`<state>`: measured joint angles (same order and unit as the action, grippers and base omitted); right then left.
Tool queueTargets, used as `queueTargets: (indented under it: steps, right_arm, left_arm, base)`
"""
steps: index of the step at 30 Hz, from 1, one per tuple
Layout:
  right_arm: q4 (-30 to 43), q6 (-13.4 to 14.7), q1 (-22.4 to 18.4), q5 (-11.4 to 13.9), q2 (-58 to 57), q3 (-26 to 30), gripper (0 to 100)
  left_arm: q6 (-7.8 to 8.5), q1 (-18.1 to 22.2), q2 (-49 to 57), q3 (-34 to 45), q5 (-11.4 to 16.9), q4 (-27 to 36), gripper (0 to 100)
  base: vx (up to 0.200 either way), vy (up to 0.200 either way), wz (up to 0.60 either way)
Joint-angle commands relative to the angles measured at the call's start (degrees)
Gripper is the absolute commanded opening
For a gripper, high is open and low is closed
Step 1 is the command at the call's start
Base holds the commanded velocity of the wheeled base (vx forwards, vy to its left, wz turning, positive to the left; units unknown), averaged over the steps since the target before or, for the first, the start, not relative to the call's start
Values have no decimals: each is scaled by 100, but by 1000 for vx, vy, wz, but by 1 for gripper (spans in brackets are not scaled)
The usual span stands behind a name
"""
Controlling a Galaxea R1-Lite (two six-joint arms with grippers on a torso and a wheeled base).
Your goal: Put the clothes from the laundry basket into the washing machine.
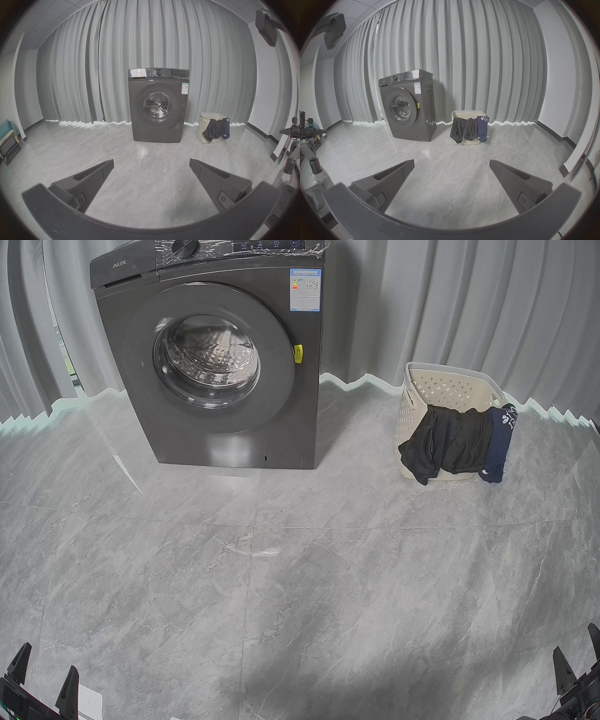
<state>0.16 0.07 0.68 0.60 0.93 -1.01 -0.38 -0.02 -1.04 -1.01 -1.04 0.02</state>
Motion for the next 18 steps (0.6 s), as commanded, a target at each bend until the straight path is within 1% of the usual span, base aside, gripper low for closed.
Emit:
queueTargets:
  steps: [1,9,18]
  right_arm:
    - [2,1,2,2,-93,92,100]
    - [2,-7,2,2,-93,92,100]
    - [2,1,-7,2,-93,92,100]
  left_arm:
    - [-15,2,104,101,-2,-2,100]
    - [-59,2,95,92,-2,-2,100]
    - [-76,2,104,101,-2,-2,100]
  base:
    - [0,0,0]
    - [0,0,0]
    - [200,0,0]
